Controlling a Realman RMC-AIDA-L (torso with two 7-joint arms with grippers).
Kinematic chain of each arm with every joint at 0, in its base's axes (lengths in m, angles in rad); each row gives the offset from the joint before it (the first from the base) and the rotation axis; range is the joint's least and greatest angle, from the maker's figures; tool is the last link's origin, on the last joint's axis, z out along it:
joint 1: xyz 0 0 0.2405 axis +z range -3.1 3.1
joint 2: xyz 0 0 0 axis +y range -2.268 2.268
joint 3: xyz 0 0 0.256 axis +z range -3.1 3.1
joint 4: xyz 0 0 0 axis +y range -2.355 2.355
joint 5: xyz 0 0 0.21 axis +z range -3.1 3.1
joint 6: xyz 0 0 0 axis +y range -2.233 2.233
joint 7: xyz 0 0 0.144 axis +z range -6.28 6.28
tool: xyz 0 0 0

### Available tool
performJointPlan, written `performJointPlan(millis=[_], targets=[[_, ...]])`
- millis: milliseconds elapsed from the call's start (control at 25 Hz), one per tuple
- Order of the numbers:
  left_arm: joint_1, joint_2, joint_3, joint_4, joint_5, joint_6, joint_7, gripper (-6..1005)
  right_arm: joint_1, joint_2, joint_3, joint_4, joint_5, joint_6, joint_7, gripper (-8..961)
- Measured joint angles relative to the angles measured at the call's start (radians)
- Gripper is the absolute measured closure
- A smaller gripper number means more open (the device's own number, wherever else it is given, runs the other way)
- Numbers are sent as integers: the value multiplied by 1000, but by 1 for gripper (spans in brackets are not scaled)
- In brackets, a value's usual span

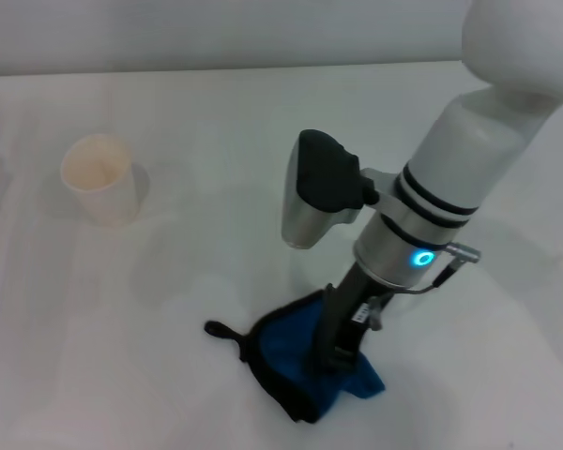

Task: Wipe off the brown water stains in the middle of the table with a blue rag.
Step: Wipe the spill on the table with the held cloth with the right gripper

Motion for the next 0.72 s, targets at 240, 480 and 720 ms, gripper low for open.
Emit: performJointPlan(millis=[240,480,720], targets=[[-4,1,0,0,0,-1,0,108,8,0,-58,-1,70,113,-2,903],[-5,2,0,0,-2,-1,0,108,11,0,-70,3,81,232,-1,902],[-7,2,-5,0,-4,0,0,108,27,0,-71,45,83,325,5,902]])
